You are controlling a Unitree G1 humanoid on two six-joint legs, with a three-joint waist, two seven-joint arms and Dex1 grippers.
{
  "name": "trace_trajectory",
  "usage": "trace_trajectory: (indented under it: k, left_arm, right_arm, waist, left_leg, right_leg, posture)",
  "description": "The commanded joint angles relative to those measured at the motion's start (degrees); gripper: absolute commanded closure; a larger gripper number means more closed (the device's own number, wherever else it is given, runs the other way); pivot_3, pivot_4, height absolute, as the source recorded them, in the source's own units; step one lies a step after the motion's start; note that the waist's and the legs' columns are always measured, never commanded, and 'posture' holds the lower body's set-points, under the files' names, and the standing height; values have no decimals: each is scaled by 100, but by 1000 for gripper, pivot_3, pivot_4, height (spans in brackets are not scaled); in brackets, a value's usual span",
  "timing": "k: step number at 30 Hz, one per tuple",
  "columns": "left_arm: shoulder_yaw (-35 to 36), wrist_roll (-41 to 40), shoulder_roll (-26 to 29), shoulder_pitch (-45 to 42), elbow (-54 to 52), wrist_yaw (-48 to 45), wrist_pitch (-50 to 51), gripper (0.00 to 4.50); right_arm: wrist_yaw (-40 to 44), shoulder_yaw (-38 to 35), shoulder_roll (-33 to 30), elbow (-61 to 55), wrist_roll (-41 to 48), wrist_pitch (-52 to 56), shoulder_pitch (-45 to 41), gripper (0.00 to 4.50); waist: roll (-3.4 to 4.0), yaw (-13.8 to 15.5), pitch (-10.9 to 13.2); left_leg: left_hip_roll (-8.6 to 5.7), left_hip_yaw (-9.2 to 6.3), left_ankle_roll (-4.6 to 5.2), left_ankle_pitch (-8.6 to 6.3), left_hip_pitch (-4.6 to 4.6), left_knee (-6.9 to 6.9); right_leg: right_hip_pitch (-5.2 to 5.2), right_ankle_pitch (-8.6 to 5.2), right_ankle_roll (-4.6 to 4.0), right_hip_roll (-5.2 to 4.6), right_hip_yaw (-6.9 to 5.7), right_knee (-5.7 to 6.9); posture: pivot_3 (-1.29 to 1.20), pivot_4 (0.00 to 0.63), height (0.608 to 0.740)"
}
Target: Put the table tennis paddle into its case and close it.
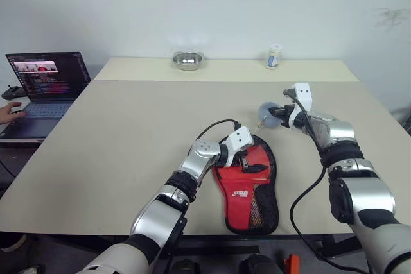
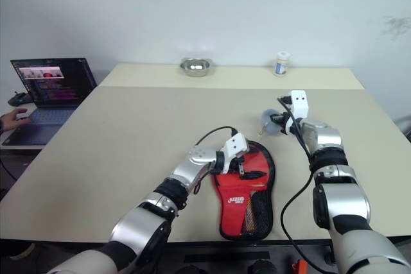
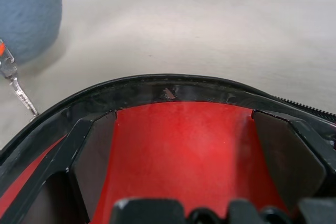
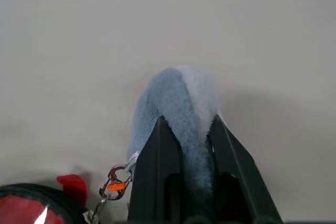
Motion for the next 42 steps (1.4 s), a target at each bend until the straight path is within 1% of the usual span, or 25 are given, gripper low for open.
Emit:
trace_trajectory:
  k: [1, 4, 7, 9, 11, 13, 14, 20, 23, 26, 30, 34, 38, 42]
  left_arm:
    - [-156, 259, 18, 353, 830, 110, 202, 0]
    - [-122, 244, -26, 315, 956, 135, 195, 0]
    - [-92, 242, -88, 294, 1044, 109, 181, 0]
    - [-93, 262, -118, 288, 1090, 129, 159, 0]
    - [-103, 277, -156, 274, 1139, 126, 156, 0]
    - [-125, 300, -203, 263, 1177, 132, 139, 0]
    - [-124, 304, -224, 252, 1194, 142, 136, 0]
    - [-125, 326, -314, 186, 1259, 173, 103, 0]
    - [-132, 340, -342, 177, 1284, 201, 90, 0]
    - [-162, 361, -370, 195, 1294, 207, 72, 0]
    - [-169, 374, -392, 208, 1292, 206, 52, 0]
    - [-181, 388, -401, 217, 1288, 203, 40, 0]
    - [-210, 387, -394, 228, 1280, 194, 25, 0]
    - [-231, 396, -385, 236, 1273, 199, 15, 0]
  right_arm:
    - [189, 159, -699, -1715, -126, 723, 576, 4404]
    - [394, 288, -1321, -2936, -163, 1306, 1372, 4404]
    - [508, 287, -1866, -3834, -169, 1712, 2113, 4404]
    - [589, 271, -2109, -4304, -120, 1936, 2486, 4404]
    - [744, 226, -2374, -4922, 15, 2255, 2913, 4404]
    - [992, 144, -2735, -5861, 263, 2699, 3502, 4405]
    - [1080, 77, -2845, -6266, 427, 2944, 3719, 4407]
    - [1324, -320, -3124, -8146, 1304, 4093, 4676, 4431]
    - [1291, -466, -3137, -8584, 1518, 4352, 4977, 4433]
    - [1304, -538, -3272, -8852, 1612, 4368, 5333, 4435]
    - [1761, -746, -3933, -9189, 1701, 3994, 6252, 4436]
    - [2201, -1117, -4270, -9463, 1888, 3629, 7019, 4438]
    - [2429, -1352, -4331, -9709, 2097, 3424, 7430, 4439]
    - [2452, -1377, -4319, -9845, 2239, 3341, 7559, 4452]
  waist:
    - [3, 25, -28]
    - [9, 56, -39]
    - [23, 60, -49]
    - [26, 90, -51]
    - [29, 109, -54]
    - [39, 162, -69]
    - [37, 160, -82]
    - [0, 159, -112]
    - [-4, 156, -114]
    - [-3, 166, -116]
    - [31, 212, -143]
    - [40, 297, -160]
    - [36, 299, -162]
    - [34, 265, -163]
  left_leg:
    - [-1, -2, 0, 0, 0, 0]
    - [-2, -7, 3, -2, 4, -3]
    - [-1, -3, 5, -4, 12, -3]
    - [-1, -7, 5, -4, 20, -4]
    - [0, -6, 5, -4, 22, -5]
    - [-1, -13, 5, -5, 16, -10]
    - [1, -25, 8, -7, 7, -17]
    - [2, -27, 26, -26, -3, -16]
    - [2, -32, 26, -27, -3, -14]
    - [1, -41, 26, -27, -2, -14]
    - [-3, -73, 28, -29, -24, -19]
    - [-12, -96, 36, -55, -32, -20]
    - [-22, -136, 38, -83, -23, -13]
    - [-18, -146, 36, -87, -2, -11]
  right_leg:
    - [3, 0, 1, -1, -2, -5]
    - [13, -1, 3, -1, -8, -17]
    - [18, -1, 6, -1, -3, -20]
    - [25, -2, 7, 1, -7, -21]
    - [27, -2, 7, 2, -8, -24]
    - [29, -2, 7, 2, -16, -42]
    - [37, 0, 10, 4, -31, -71]
    - [45, 3, 17, 2, -33, -106]
    - [48, 4, 19, 0, -36, -110]
    - [51, 3, 18, -1, -44, -113]
    - [58, 3, 18, -3, -76, -158]
    - [81, -16, 33, -6, -106, -183]
    - [122, -53, 37, -16, -142, -187]
    - [143, -60, 33, -17, -153, -183]
  posture:
    - [0, 150, 740]
    - [0, 150, 740]
    - [0, 150, 740]
    - [0, 150, 740]
    - [0, 150, 740]
    - [0, 150, 740]
    - [0, 150, 740]
    - [0, 150, 740]
    - [0, 150, 740]
    - [0, 150, 740]
    - [0, 150, 740]
    - [0, 150, 740]
    - [0, 150, 740]
    - [0, 150, 740]
